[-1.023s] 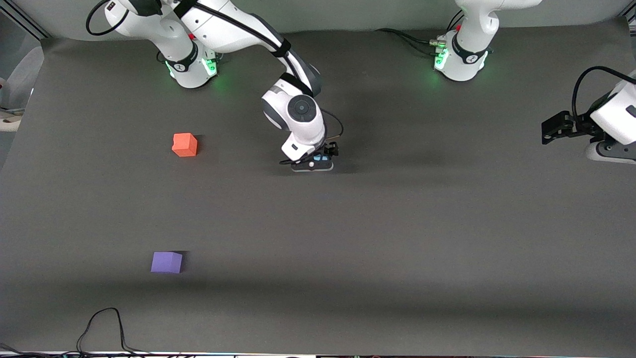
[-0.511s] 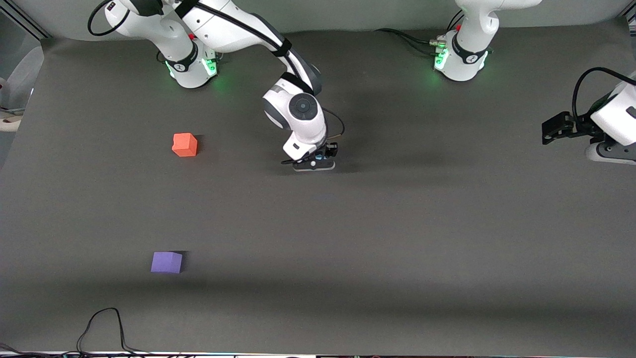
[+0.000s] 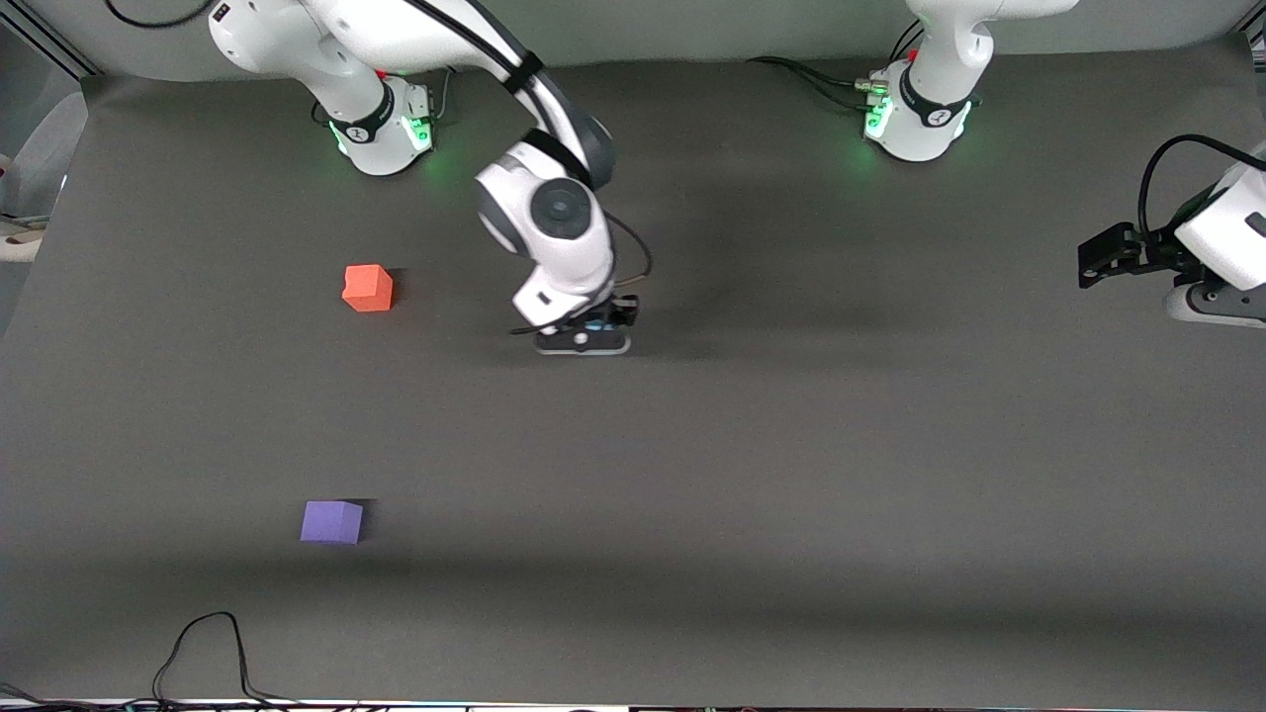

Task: Place blue block between orange and purple blocks
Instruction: 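Carry the light-blue cube with the right gripper toward the orange cube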

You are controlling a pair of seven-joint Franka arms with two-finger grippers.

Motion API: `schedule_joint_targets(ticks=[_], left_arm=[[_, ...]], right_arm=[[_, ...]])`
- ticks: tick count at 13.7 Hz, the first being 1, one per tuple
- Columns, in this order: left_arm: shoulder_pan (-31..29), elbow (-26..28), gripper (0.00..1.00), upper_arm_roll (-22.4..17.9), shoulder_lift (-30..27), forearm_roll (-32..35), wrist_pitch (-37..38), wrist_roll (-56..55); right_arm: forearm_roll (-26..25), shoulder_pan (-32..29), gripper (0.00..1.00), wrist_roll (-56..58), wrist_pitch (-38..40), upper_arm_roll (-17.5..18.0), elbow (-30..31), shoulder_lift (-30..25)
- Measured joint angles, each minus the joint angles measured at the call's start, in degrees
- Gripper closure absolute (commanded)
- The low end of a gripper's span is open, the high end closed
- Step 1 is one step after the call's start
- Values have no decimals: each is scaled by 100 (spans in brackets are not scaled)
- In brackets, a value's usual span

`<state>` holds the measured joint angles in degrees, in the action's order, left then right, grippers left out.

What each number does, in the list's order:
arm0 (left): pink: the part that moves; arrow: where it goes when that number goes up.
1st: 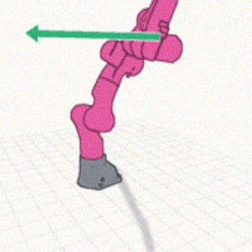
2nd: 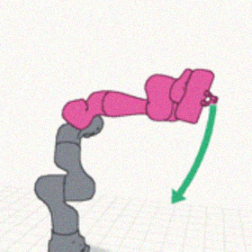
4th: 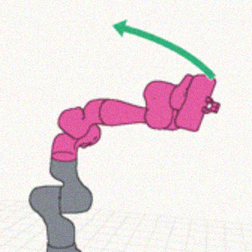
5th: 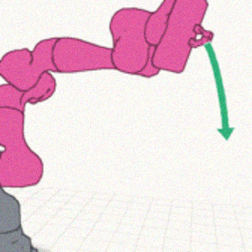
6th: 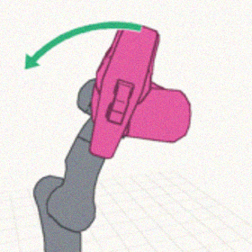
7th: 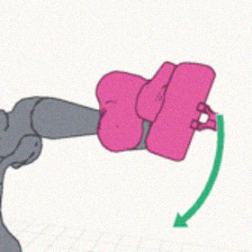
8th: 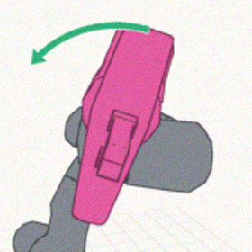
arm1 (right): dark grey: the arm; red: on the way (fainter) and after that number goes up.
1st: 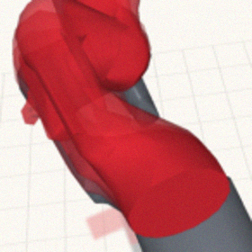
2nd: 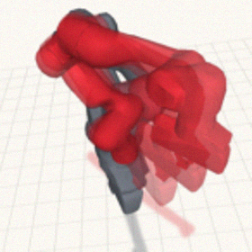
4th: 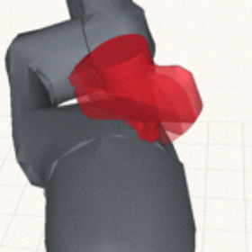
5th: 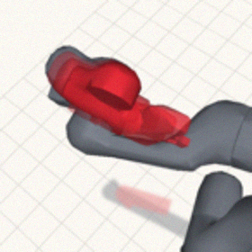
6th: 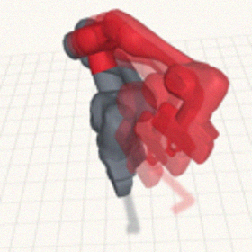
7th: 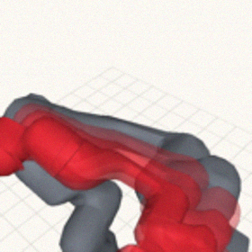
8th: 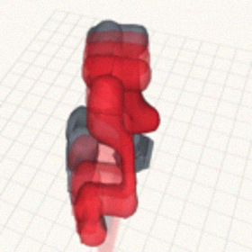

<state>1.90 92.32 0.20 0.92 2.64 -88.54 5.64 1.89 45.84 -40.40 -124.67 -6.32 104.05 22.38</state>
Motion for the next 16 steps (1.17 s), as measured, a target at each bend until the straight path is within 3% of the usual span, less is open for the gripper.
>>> schedule_joint_targets(ticks=[6,12,16], left_arm=[[7,14,0,15,1,-2,0,-3],[22,22,0,31,1,-39,2,-130],[7,25,0,9,3,-53,1,-205]], right_arm=[[82,-27,71,1409,1108,-1391,23,-1121],[110,-37,70,3113,1360,-2817,194,-1276],[419,-46,70,4203,924,-3609,814,-1271]])
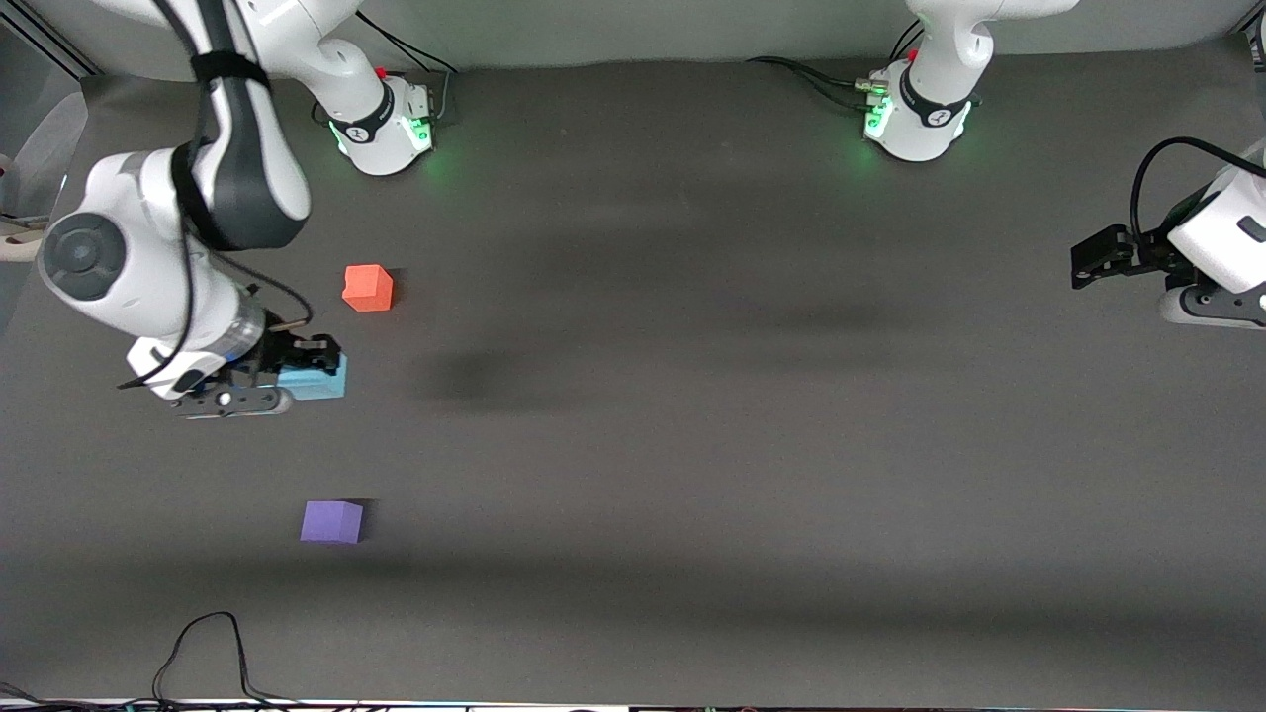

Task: Place blue block between orange and purple blocks
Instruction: 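Carry the light-blue cube with the right gripper toward the orange cube, then lower the cube between the orange and purple cubes, open the right gripper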

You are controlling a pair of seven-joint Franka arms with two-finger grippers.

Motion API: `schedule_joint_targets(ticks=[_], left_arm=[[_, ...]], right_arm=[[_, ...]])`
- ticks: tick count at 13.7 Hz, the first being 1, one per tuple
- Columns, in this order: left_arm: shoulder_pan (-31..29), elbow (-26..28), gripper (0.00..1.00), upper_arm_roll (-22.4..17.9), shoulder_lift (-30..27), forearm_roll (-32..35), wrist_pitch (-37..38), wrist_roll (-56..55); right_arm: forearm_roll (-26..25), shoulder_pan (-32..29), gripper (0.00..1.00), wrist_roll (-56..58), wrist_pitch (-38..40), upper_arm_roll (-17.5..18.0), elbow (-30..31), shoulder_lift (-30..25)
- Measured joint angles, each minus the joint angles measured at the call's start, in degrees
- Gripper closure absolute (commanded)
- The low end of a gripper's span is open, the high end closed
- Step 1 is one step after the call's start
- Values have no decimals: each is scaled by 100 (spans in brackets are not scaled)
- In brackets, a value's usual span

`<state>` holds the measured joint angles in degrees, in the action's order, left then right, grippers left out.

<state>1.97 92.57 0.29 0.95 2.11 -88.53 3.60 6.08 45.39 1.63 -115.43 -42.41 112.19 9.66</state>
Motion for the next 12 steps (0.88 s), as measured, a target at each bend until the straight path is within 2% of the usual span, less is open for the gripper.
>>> schedule_joint_targets(ticks=[3,5,9,12], left_arm=[[-5,2,0,-5,1,-5,-8,-130],[-6,9,0,-5,4,-14,-56,-148],[-6,58,0,-5,7,-26,-198,-156],[-6,65,0,-5,9,-26,-199,-165]], right_arm=[[185,-43,70,197,-1052,-154,788,191],[567,-42,70,574,-1769,-139,1254,558],[1679,-26,70,1472,-2069,-107,1367,1293],[1884,-21,69,1585,-2189,-84,1348,1488]])
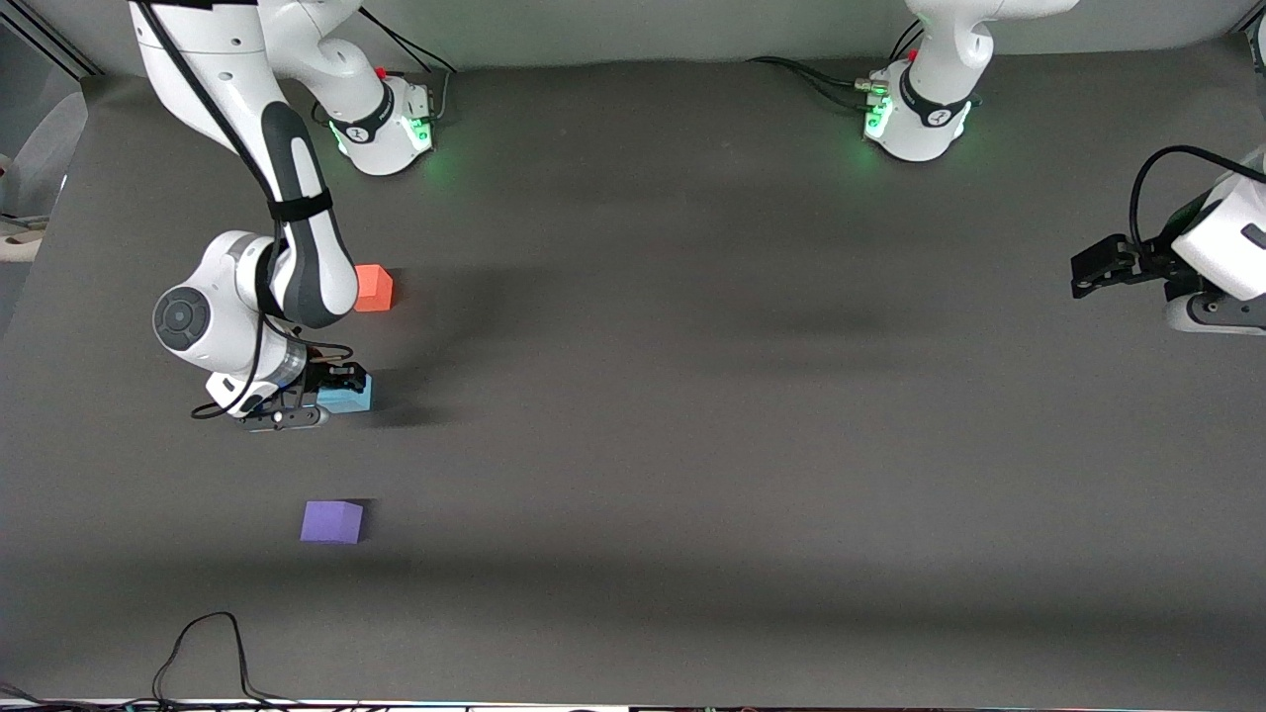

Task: Place blue block between orange and purple blocks
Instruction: 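Lower the cube between the orange and purple cubes, open the right gripper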

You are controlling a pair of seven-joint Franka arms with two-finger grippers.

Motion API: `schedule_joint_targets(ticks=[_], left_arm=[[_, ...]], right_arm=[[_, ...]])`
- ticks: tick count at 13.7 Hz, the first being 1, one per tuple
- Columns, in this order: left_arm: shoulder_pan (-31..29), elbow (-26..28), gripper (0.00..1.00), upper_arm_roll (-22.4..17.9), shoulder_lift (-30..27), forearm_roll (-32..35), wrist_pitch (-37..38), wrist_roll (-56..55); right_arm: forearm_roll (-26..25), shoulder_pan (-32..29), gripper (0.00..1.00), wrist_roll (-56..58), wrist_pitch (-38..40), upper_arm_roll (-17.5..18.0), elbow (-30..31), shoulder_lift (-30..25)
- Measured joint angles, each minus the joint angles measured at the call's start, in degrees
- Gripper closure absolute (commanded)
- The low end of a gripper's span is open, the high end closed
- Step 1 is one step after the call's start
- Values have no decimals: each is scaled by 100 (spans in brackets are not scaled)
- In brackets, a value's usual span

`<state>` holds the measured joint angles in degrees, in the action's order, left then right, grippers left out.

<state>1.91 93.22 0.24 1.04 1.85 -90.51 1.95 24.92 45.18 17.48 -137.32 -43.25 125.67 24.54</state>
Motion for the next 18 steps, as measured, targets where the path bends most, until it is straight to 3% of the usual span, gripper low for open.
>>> schedule_joint_targets(ticks=[7,15,18], left_arm=[[0,0,0,4,35,0,-44,-8],[0,0,0,0,55,-7,-33,-212],[0,0,0,1,56,-8,-23,-235]], right_arm=[[407,17,69,23,-287,317,-19,367],[411,19,66,36,-308,299,-66,397],[411,-28,51,210,-308,261,-66,400]])
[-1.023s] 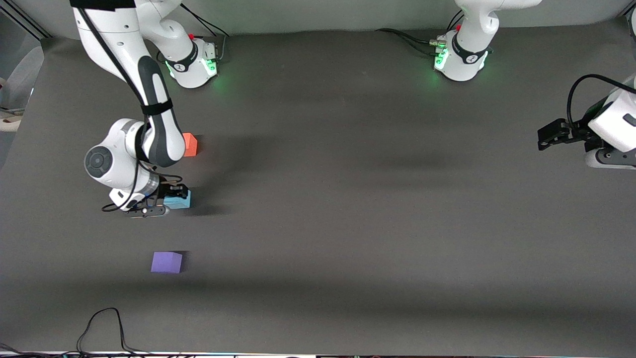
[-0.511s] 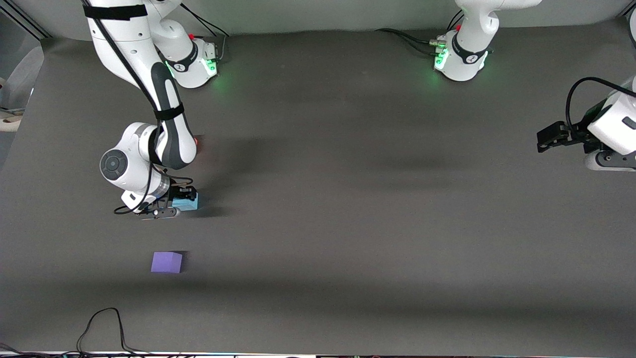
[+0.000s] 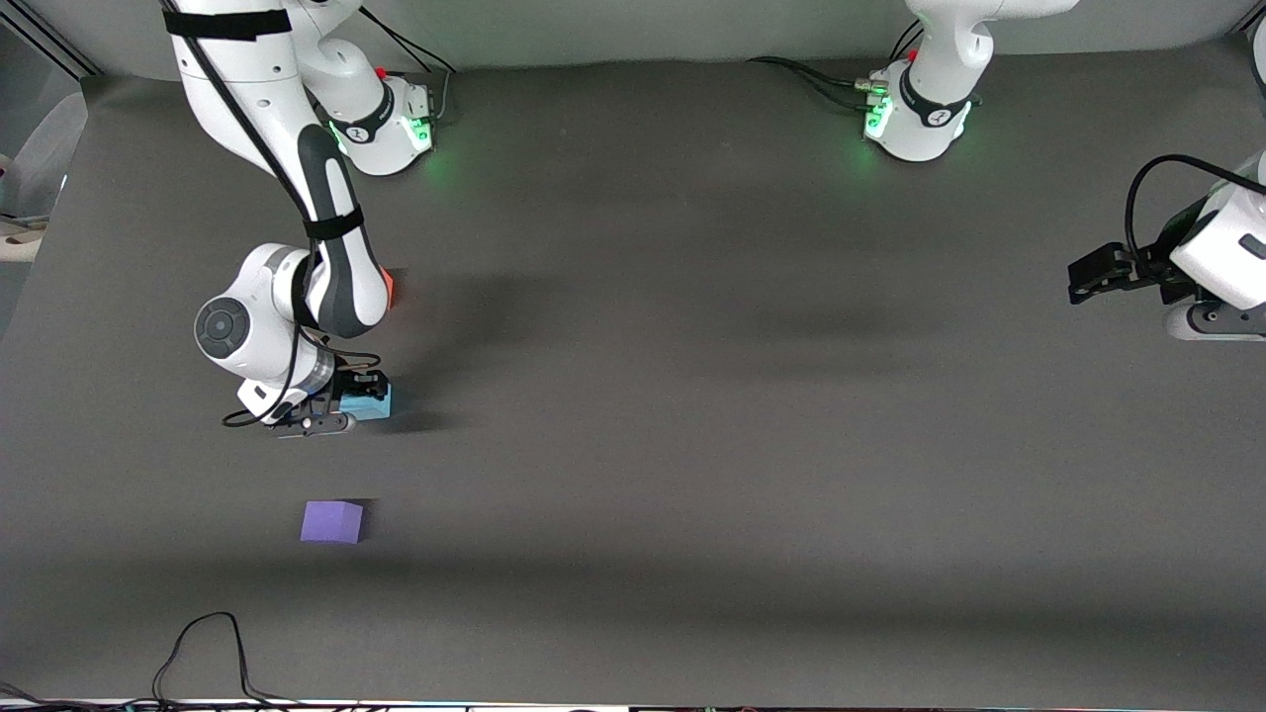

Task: Place blue block between orange and purple blocks
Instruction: 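Lower the cube between the orange and purple cubes, open the right gripper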

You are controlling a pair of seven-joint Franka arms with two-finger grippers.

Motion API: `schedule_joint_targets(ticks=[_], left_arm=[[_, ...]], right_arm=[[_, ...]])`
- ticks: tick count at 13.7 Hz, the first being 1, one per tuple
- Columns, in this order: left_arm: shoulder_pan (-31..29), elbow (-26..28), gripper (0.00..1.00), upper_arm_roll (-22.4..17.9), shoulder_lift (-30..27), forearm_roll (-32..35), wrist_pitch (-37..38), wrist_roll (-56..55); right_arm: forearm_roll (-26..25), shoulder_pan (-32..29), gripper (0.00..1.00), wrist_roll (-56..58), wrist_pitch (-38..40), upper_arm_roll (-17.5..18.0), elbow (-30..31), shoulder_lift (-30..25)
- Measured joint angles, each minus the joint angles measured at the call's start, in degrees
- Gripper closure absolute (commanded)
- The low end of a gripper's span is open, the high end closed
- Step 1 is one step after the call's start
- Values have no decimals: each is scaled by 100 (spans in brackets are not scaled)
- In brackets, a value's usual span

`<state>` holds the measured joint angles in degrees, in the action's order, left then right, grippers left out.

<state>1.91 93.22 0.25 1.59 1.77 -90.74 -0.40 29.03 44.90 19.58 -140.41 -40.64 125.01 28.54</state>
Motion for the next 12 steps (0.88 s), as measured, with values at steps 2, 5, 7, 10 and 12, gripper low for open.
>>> schedule_joint_targets(ticks=[2,5,7,10,12], left_arm=[[0,0,0,1,0,-1,1,0],[3,0,0,18,0,-7,1,0],[3,2,0,22,8,-7,3,0],[3,3,0,21,23,-8,3,0],[3,3,0,17,25,-17,3,0]], right_arm=[[0,-84,6,66,0,-10,0,2],[5,-122,0,68,0,-10,0,6],[8,-122,0,68,0,-9,-1,6],[32,-117,0,68,13,-23,-39,-29],[40,-66,0,68,259,-231,-122,-225]])
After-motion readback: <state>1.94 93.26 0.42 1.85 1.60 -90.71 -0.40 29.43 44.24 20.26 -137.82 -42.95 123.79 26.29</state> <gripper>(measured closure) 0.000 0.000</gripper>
